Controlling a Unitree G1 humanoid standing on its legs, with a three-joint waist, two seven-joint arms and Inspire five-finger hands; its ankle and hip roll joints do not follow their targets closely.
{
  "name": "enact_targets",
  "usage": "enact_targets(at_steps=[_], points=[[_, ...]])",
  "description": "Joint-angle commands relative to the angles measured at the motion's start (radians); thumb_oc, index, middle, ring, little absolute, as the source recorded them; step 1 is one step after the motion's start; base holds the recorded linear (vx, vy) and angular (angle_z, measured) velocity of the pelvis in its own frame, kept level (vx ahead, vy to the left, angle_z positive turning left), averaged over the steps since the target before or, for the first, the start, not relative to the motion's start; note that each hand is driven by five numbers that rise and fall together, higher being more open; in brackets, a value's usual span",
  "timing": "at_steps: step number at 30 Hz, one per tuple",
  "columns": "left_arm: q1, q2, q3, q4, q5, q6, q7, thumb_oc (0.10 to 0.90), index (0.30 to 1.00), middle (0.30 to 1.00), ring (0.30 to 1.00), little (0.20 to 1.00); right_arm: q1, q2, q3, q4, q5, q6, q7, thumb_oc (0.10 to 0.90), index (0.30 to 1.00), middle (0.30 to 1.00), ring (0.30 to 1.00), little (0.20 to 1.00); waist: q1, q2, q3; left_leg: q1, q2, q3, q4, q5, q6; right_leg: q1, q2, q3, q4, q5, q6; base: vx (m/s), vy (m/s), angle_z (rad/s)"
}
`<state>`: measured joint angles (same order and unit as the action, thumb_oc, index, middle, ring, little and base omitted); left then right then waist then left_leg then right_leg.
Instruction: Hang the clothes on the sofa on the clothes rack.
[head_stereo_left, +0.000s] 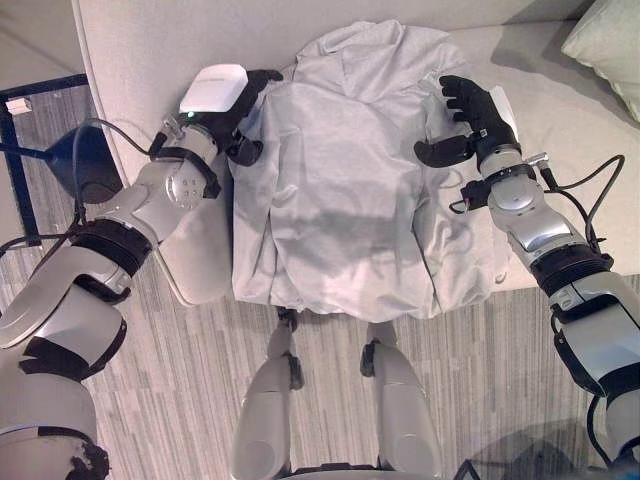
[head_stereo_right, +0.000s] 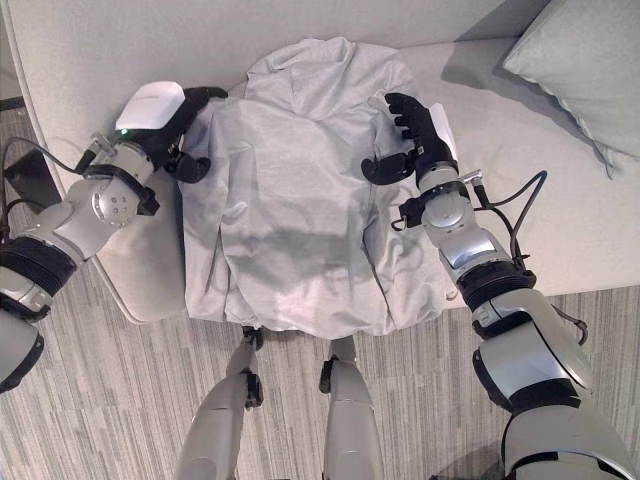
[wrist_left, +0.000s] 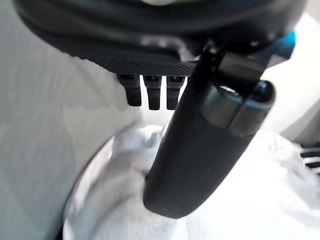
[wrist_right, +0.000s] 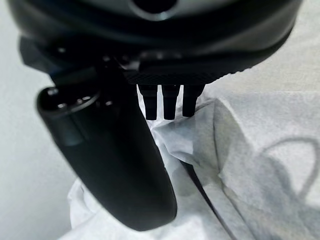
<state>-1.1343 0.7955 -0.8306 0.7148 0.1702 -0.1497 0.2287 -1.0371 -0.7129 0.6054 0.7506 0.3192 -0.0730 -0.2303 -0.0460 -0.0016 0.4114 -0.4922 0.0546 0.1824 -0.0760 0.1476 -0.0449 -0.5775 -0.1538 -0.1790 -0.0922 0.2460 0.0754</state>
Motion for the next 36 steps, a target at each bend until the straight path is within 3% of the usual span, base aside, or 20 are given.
enact_targets(at_steps=[1, 8, 9, 10, 11, 13, 15, 21, 23, 25, 26, 27, 29, 36], points=[[-0.086, 0.045, 0.031, 0.008, 0.017, -0.037, 0.043, 0.800, 0.900, 0.900, 0.900, 0.900, -0.102, -0.067, -0.038, -0.008, -0.057, -0.069, -0.066, 0.800, 0.900, 0.900, 0.900, 0.900, 0.006, -0.028, -0.028, -0.027, 0.038, -0.044, -0.011, -0.026, -0.088, 0.021, -0.046, 0.025, 0.005, -0.004, 0.125, 0.00, 0.000, 0.00], [-0.154, 0.069, -0.015, 0.051, 0.047, -0.030, 0.052, 0.800, 0.900, 0.900, 0.900, 0.900, -0.139, -0.116, 0.017, 0.021, -0.195, -0.041, -0.091, 0.800, 0.900, 0.900, 0.900, 0.900, -0.003, -0.042, -0.009, -0.098, 0.038, -0.056, -0.011, -0.014, -0.087, -0.044, -0.041, 0.026, 0.005, 0.005, 0.127, 0.00, 0.000, 0.00], [-0.165, 0.064, -0.021, 0.059, 0.044, -0.029, 0.056, 0.664, 0.695, 0.695, 0.695, 0.695, -0.150, -0.110, 0.045, 0.055, -0.215, -0.028, -0.081, 0.800, 0.900, 0.900, 0.900, 0.900, -0.004, -0.045, -0.006, -0.103, 0.040, -0.057, -0.011, -0.012, -0.086, -0.050, -0.041, 0.026, 0.005, 0.005, 0.126, 0.00, 0.000, 0.00], [-0.165, 0.064, -0.021, 0.059, 0.044, -0.029, 0.056, 0.664, 0.695, 0.695, 0.695, 0.695, -0.151, -0.110, 0.045, 0.055, -0.215, -0.028, -0.081, 0.800, 0.900, 0.900, 0.900, 0.900, -0.004, -0.045, -0.006, -0.103, 0.040, -0.057, -0.011, -0.012, -0.086, -0.050, -0.041, 0.026, 0.005, 0.005, 0.126, 0.00, -0.010, 0.03], [-0.154, 0.056, -0.016, 0.062, 0.054, -0.017, 0.059, 0.400, 0.300, 0.300, 0.300, 0.300, -0.153, -0.089, 0.091, 0.089, -0.263, 0.001, -0.055, 0.400, 0.300, 0.300, 0.300, 0.300, -0.005, -0.045, -0.001, -0.105, 0.042, -0.062, -0.011, -0.010, -0.085, -0.052, -0.041, 0.026, 0.005, 0.004, 0.123, 0.00, 0.000, 0.04], [-0.139, 0.050, -0.001, 0.047, 0.074, -0.008, 0.073, 0.400, 0.300, 0.300, 0.300, 0.300, -0.130, -0.070, 0.084, 0.086, -0.275, 0.005, -0.060, 0.400, 0.300, 0.300, 0.300, 0.300, -0.004, -0.045, 0.000, -0.099, 0.041, -0.065, -0.011, -0.013, -0.084, -0.046, -0.040, 0.028, 0.005, 0.001, 0.121, 0.00, -0.003, 0.04], [-0.095, 0.050, 0.072, -0.009, 0.082, 0.005, 0.109, 0.400, 0.300, 0.300, 0.300, 0.300, -0.048, -0.035, 0.013, 0.024, -0.253, 0.000, -0.076, 0.400, 0.300, 0.300, 0.300, 0.300, -0.001, -0.045, -0.008, -0.072, 0.042, -0.065, -0.011, -0.019, -0.084, -0.021, -0.035, 0.029, 0.005, -0.011, 0.117, 0.01, -0.005, 0.02], [0.021, 0.081, 0.239, -0.185, 0.068, 0.006, 0.150, 0.400, 0.300, 0.300, 0.300, 0.300, 0.169, -0.036, -0.163, -0.171, -0.262, -0.014, -0.107, 0.400, 0.300, 0.300, 0.300, 0.300, 0.004, -0.040, -0.049, 0.029, 0.051, -0.061, -0.011, -0.040, -0.091, 0.082, -0.032, 0.022, 0.005, -0.042, 0.112, 0.02, -0.031, 0.01], [0.164, 0.085, 0.409, -0.354, 0.056, -0.010, 0.181, 0.400, 0.300, 0.300, 0.300, 0.300, 0.323, -0.030, -0.283, -0.327, -0.260, -0.047, -0.109, 0.400, 0.300, 0.300, 0.300, 0.300, 0.013, -0.031, -0.096, 0.130, 0.061, -0.053, -0.011, -0.071, -0.095, 0.181, -0.024, 0.019, 0.005, -0.076, 0.104, 0.09, -0.072, -0.01], [0.206, 0.088, 0.450, -0.396, 0.064, -0.011, 0.189, 0.400, 0.300, 0.300, 0.300, 0.300, 0.358, -0.026, -0.314, -0.370, -0.256, -0.057, -0.110, 0.400, 0.300, 0.300, 0.300, 0.300, 0.014, -0.028, -0.111, 0.156, 0.065, -0.049, -0.011, -0.076, -0.097, 0.207, -0.024, 0.017, 0.005, -0.084, 0.103, 0.07, -0.056, -0.05], [0.287, 0.080, 0.537, -0.479, 0.072, -0.011, 0.196, 0.400, 0.300, 0.300, 0.300, 0.300, 0.424, -0.025, -0.374, -0.466, -0.263, -0.067, -0.104, 0.400, 0.300, 0.300, 0.300, 0.300, 0.016, -0.023, -0.143, 0.205, 0.065, -0.043, -0.011, -0.081, -0.095, 0.255, -0.019, 0.016, 0.005, -0.101, 0.097, 0.09, -0.063, -0.01], [0.287, 0.080, 0.537, -0.479, 0.072, -0.011, 0.196, 0.400, 0.300, 0.300, 0.300, 0.300, 0.424, -0.025, -0.374, -0.466, -0.263, -0.067, -0.104, 0.400, 0.300, 0.300, 0.300, 0.300, 0.016, -0.023, -0.143, 0.205, 0.065, -0.043, -0.011, -0.081, -0.095, 0.255, -0.019, 0.016, 0.005, -0.101, 0.097, 0.11, -0.101, -0.01], [0.435, 0.051, 0.685, -0.610, 0.085, -0.023, 0.211, 0.400, 0.300, 0.300, 0.300, 0.300, 0.509, -0.028, -0.466, -0.609, -0.296, -0.081, -0.097, 0.400, 0.300, 0.300, 0.300, 0.300, 0.027, -0.010, -0.215, 0.306, 0.067, -0.040, -0.011, -0.103, -0.092, 0.362, -0.008, 0.003, 0.005, -0.143, 0.084, 0.15, -0.131, -0.02], [0.569, 0.046, 0.848, -0.723, 0.134, -0.010, 0.248, 0.400, 0.300, 0.300, 0.300, 0.300, 0.519, -0.061, -0.542, -0.756, -0.321, -0.090, -0.094, 0.400, 0.300, 0.300, 0.300, 0.300, 0.056, 0.002, -0.314, 0.437, 0.078, -0.058, -0.011, -0.102, -0.103, 0.527, 0.009, -0.040, 0.005, -0.188, 0.059, 0.05, -0.088, 0.12]])
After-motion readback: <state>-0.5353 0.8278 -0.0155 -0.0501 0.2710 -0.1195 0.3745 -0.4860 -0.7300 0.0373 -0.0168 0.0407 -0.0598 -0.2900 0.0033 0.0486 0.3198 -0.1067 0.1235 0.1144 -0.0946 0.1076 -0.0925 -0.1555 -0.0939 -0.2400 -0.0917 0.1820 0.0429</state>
